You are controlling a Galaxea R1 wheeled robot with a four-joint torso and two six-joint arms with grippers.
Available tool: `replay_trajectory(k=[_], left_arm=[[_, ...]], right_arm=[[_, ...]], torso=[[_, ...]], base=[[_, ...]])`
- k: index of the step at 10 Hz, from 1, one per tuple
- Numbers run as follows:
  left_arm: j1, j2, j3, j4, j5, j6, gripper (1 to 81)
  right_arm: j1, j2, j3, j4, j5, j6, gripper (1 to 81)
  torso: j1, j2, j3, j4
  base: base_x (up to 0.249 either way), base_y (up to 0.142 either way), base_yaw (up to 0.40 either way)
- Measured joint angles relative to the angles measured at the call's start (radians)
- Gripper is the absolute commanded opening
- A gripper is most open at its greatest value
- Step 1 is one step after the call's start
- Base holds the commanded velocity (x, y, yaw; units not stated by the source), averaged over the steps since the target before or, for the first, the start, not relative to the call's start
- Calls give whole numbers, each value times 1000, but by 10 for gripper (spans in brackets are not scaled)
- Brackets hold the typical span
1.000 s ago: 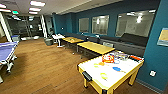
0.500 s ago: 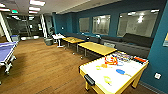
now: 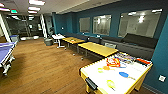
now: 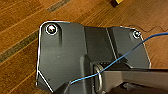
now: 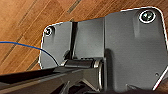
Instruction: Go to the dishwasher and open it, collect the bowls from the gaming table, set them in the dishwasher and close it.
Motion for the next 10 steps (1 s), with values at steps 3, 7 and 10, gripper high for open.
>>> replay_trajectory(k=[3,7,10], left_arm=[[0,2,1,0,-1,0,811],[0,3,1,0,0,0,811],[0,2,1,0,1,0,811]], right_arm=[[0,-3,0,0,0,0,811],[1,-6,0,0,0,0,811],[-2,-3,0,0,0,0,811]], torso=[[0,0,0,0],[0,0,0,0],[0,0,0,0]], base=[[163,0,0],[170,54,0],[170,75,0]])
